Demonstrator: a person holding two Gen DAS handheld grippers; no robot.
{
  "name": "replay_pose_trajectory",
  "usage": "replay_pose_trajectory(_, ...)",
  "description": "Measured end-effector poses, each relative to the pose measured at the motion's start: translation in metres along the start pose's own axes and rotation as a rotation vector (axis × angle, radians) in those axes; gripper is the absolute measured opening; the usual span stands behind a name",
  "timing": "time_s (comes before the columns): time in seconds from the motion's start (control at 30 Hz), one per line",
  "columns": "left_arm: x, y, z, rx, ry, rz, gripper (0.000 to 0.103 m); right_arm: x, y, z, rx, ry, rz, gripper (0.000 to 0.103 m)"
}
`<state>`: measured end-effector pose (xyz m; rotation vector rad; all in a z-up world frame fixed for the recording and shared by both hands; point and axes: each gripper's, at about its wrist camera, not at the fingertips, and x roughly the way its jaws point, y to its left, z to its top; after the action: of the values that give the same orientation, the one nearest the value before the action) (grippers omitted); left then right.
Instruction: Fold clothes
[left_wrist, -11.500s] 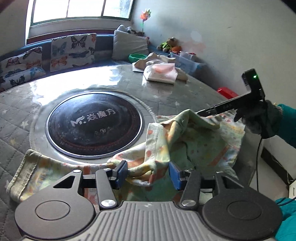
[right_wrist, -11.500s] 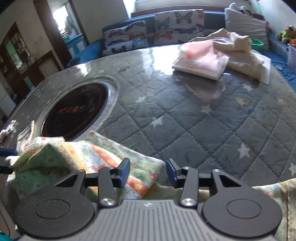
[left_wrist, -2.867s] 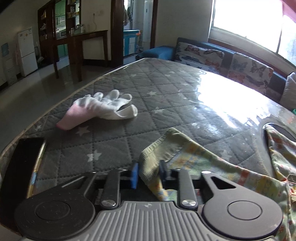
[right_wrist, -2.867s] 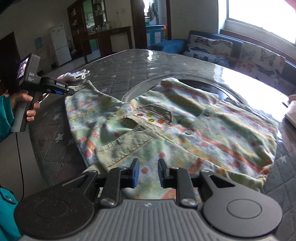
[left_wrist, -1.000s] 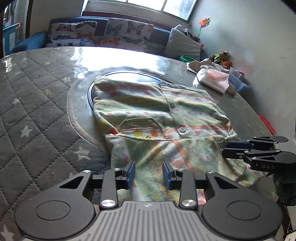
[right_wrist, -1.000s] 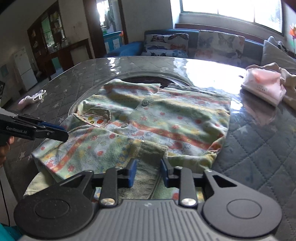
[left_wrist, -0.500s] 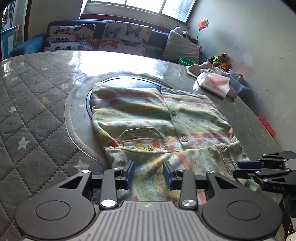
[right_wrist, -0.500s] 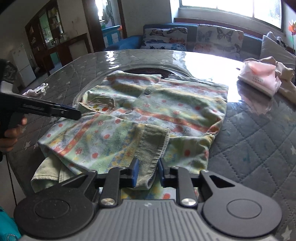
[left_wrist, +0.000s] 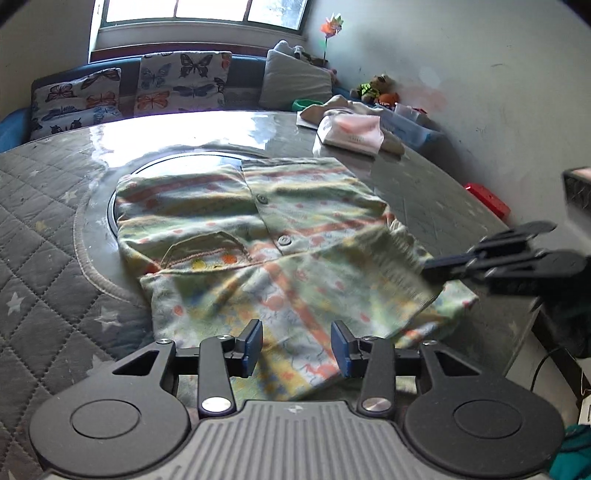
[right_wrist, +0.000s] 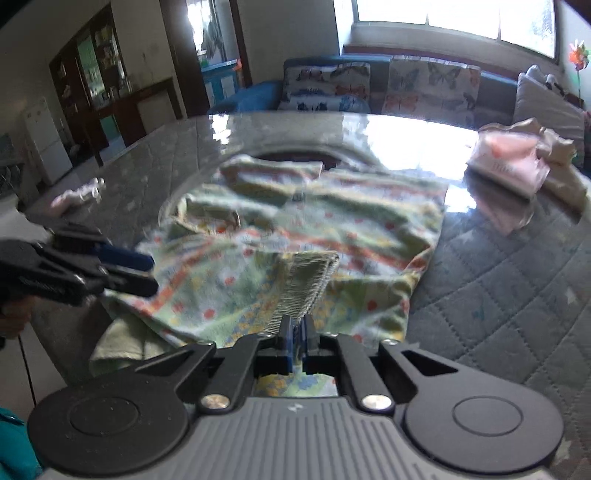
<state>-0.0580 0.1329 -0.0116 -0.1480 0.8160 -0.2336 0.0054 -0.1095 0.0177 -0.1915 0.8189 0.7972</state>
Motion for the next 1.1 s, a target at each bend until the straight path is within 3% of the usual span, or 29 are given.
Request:
replay_pose_trajectory(0.2,-0.003,0.004,0.003,0.012,0.003,0.005,0.044,0.007,-0.003,-0.011,-0.014,0.038,-0.054,0.009)
replay_pose_trajectory(0.43,0.005,-0.009,0.021,0.038,-0.032,-0.030,0.044,0.005,0.011,0.002,-0.110,-0.035,-0.028,0.011)
replay_pose_trajectory(0.67,0.025,-0.015,0.010,0.076,0.042,-0.018,0.044,0.039,0.015,-0.005,-0.185,0.064,-0.001,0.016)
replay_pose_trajectory(0.83,-0.006,-0.022,0.005,0.079,0.030,-0.016,0.052,0.016,0.023,-0.005,-0.273,0.051,0.002,0.022)
replay_pose_trajectory(0.93,-0.017,-0.030,-0.002,0.072,0.061,-0.021,0.053,0.005,0.028,-0.009,-0.326,0.056,-0.011,0.033)
replay_pose_trajectory(1.1,-0.025,-0.038,-0.016,0.011,0.122,-0.033,0.053,-0.003,0.035,-0.022,-0.400,0.069,-0.020,0.037)
